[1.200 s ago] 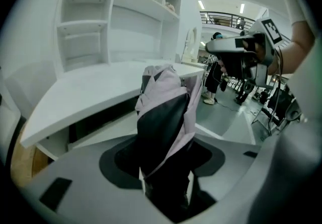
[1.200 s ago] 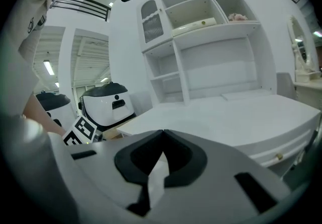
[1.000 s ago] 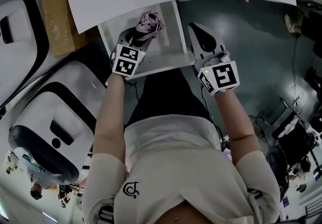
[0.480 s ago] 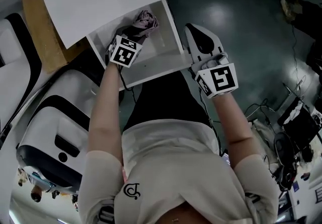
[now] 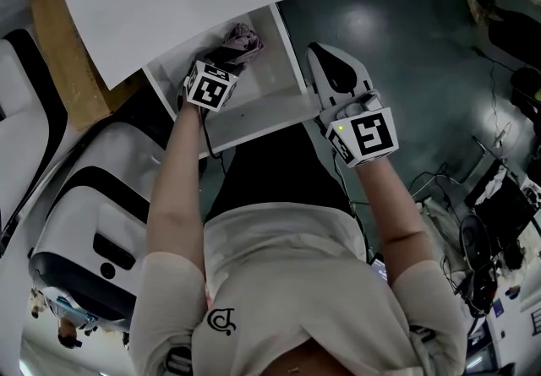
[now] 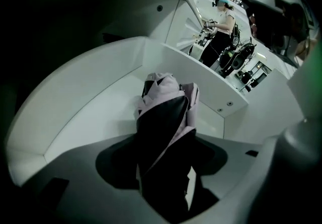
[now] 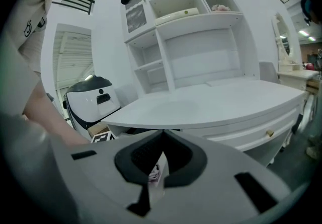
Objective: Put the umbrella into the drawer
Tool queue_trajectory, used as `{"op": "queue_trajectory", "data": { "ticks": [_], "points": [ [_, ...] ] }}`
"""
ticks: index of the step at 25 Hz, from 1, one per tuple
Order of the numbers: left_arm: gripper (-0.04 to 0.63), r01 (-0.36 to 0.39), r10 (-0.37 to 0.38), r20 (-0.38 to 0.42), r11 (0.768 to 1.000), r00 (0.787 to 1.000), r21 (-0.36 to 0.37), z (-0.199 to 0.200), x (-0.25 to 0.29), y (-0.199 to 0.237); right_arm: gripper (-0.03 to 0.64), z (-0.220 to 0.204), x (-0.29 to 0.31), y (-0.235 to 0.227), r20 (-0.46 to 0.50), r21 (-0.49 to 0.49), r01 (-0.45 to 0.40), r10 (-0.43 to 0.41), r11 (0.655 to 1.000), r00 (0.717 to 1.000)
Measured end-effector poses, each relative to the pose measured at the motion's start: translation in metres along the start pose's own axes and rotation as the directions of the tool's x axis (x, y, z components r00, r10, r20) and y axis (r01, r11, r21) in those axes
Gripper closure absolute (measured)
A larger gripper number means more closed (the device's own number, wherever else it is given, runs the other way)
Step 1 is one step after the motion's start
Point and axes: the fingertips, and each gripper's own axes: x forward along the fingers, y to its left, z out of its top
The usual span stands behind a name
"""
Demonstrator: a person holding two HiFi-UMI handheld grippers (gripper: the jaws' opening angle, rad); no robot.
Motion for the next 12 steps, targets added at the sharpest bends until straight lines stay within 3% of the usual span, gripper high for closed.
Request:
{"op": "queue_trajectory", "data": {
  "ticks": [4, 7, 12],
  "points": [
    [0.251, 0.01, -0.01, 0.01, 1.0, 1.0, -0.014, 0.003, -0.007, -0.004, 0.611, 0.012, 0.001, 0.003, 0.007, -0.009, -0.003, 0.003, 1.0, 1.0],
    [0.244, -0.005, 0.004, 0.037, 1.0, 0.999, 0.018, 0.014, -0.024, -0.009, 0.611, 0.024, -0.002, 0.01, 0.017, -0.016, -0.011, 0.011, 1.0, 1.0],
    [0.243, -0.036, 0.026, 0.145, 0.997, 0.989, 0.066, 0.053, -0.073, -0.023, 0.611, 0.044, -0.006, 0.028, 0.022, -0.054, -0.054, 0.055, 0.997, 0.998]
  ]
}}
